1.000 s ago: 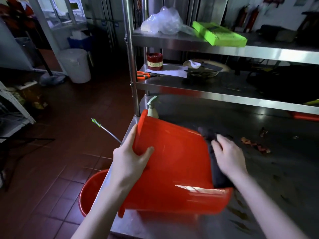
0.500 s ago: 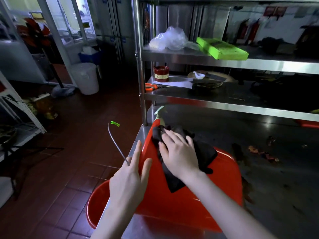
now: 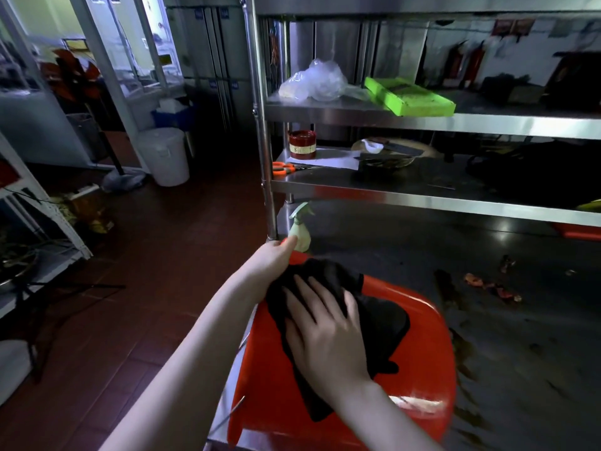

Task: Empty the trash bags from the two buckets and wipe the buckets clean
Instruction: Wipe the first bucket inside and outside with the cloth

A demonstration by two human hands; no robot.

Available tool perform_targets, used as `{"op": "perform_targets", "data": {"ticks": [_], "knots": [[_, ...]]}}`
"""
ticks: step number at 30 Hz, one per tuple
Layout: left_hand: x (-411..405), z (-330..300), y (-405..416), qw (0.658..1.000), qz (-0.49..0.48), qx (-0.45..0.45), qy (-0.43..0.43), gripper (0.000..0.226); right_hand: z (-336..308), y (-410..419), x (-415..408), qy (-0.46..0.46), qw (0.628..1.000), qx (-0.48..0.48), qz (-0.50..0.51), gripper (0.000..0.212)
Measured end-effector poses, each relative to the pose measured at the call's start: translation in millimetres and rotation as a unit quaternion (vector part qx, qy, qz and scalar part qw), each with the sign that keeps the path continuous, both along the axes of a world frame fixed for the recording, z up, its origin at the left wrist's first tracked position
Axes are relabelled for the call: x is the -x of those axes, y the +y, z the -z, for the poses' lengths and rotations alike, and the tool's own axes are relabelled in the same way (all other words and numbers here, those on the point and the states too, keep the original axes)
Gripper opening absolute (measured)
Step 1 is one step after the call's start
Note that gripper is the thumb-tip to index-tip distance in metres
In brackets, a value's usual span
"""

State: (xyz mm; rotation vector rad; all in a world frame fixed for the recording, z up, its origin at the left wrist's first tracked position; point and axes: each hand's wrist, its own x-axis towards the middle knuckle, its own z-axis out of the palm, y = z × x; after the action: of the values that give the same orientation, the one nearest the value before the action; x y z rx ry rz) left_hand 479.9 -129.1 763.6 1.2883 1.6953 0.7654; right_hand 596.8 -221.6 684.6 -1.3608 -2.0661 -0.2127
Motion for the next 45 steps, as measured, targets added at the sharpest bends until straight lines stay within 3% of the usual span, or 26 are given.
{"op": "perform_targets", "data": {"ticks": [6,9,12,14,17,19,21,23,26,28,30,32,35,39,45], "knots": [[17,38,-30,0.983,0.028,-0.172,-0.062,0.032,-19,39,-10,0.003,0.998,0.057,0.026,0.044],[23,49,-53,0.976,0.023,-0.205,-0.070,0.041,-44,97,-4,0.024,0.975,0.207,0.073,0.042],[20,47,-54,0.982,0.019,-0.177,-0.055,0.044,-66,150,4,0.069,0.917,0.376,0.113,0.042],[18,44,-49,0.984,0.016,-0.171,-0.038,0.047,-62,155,1,0.058,0.923,0.363,0.112,0.043],[18,43,-45,0.985,0.013,-0.172,-0.032,0.052,-36,98,-15,0.000,0.977,0.212,0.037,0.047],[19,44,-46,0.984,0.023,-0.170,-0.045,0.055,-23,53,-30,-0.027,0.990,0.138,-0.012,0.050],[21,47,-51,0.983,0.034,-0.168,-0.071,0.055,-21,52,-43,-0.029,0.988,0.148,-0.036,0.053],[22,49,-54,0.981,0.033,-0.166,-0.095,0.059,-26,80,-45,-0.009,0.981,0.194,0.005,0.052],[22,47,-54,0.982,0.033,-0.167,-0.081,0.070,-48,135,-44,0.046,0.931,0.342,0.116,0.037],[20,45,-52,0.984,0.027,-0.170,-0.055,0.073,-52,152,-45,0.051,0.911,0.386,0.133,0.033],[21,48,-47,0.984,0.016,-0.175,-0.039,0.074,-46,140,-46,0.028,0.937,0.332,0.106,0.030],[21,50,-42,0.983,0.015,-0.181,-0.029,0.075,-28,103,-53,0.006,0.978,0.201,0.063,0.038],[22,54,-40,0.982,0.026,-0.185,-0.027,0.074,-1,32,-73,-0.056,0.993,0.100,0.016,0.051],[20,56,-38,0.981,0.016,-0.187,-0.039,0.076,6,39,-88,-0.045,0.994,0.103,-0.002,0.052],[8,54,-26,0.981,-0.030,-0.189,-0.032,0.075,-12,116,-70,0.059,0.972,0.179,0.142,0.041]]}}
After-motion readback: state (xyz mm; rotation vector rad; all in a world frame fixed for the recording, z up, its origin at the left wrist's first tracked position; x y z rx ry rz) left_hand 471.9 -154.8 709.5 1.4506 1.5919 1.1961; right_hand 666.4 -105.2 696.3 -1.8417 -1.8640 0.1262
